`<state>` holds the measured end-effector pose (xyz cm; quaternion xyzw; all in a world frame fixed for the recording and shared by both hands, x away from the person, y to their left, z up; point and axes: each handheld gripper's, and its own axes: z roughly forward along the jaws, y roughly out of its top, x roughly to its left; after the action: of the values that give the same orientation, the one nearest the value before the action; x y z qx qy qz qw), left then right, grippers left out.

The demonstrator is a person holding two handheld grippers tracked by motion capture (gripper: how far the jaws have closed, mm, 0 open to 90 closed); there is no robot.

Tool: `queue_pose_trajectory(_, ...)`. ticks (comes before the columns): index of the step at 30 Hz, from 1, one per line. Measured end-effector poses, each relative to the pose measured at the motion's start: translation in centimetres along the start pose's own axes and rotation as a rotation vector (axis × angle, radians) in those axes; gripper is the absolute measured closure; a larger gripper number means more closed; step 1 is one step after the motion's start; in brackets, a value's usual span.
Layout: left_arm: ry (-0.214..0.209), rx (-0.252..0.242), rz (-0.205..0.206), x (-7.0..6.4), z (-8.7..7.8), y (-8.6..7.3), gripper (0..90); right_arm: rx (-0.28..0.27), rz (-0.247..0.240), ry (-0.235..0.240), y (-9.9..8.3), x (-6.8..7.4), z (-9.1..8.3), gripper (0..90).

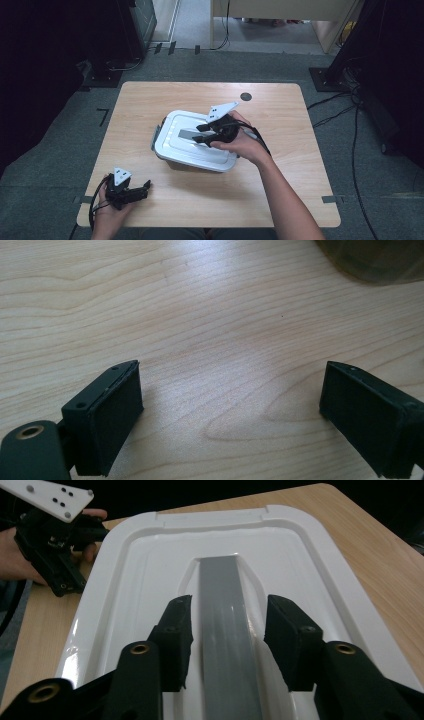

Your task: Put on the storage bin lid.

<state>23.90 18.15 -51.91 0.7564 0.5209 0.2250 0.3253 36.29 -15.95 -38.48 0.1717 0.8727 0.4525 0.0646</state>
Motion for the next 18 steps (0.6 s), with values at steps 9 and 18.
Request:
queue_pose_trajectory(9,0.0,0.0,0.002,0.0,0.0,0.0,10.0,-0.081,0.198,-0.206,-2.1,-0.1,-4.7,51.1)
queue_pose_trajectory(18,0.0,-0.001,0.001,0.0,0.0,0.0,10.0,-0.086,0.477,-0.468,-5.5,0.4,-7.4,51.2)
